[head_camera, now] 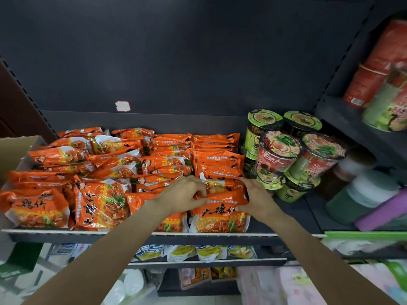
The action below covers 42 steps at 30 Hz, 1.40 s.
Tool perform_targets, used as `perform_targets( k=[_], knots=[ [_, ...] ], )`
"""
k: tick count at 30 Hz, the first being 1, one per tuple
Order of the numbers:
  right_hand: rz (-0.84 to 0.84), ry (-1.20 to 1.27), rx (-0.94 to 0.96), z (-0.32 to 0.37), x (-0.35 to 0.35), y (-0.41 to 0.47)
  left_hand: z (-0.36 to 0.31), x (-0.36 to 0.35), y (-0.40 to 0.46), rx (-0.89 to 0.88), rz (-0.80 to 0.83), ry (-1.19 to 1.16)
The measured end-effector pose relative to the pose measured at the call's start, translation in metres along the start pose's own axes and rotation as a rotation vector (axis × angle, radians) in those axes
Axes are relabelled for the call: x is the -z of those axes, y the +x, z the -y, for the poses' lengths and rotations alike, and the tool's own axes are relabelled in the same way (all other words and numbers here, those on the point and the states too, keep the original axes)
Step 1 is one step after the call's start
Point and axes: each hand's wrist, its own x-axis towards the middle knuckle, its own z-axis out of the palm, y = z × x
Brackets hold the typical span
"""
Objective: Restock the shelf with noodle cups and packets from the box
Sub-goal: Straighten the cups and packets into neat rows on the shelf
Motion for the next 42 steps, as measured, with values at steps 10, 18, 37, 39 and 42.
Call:
perform_targets(
  k=[10,18,37,39,42],
  knots=[
    [0.032,-0.062,0.059,-0.009,-0.004,-0.008,-0.002,0.000,0.046,0.095,0.077,0.261],
    [-0.057,0.003,-0.018,0.001,-0.008,-0.008,-0.001,0.001,0.054,0.142,-0.043,0.286],
    [-0.032,0.078,-0.043,0.012,-0.003,-0.005,0.002,0.017,0.046,0.147,0.050,0.076],
    [-0.038,0.057,-0.045,0.010,-0.003,-0.006,-0.004,0.015,0.049,0.102,-0.042,0.089],
    [-0.044,0.039,-0.040,0.007,-0.006,-0.008,-0.011,0.009,0.054,0.086,-0.042,0.041]
  ],
)
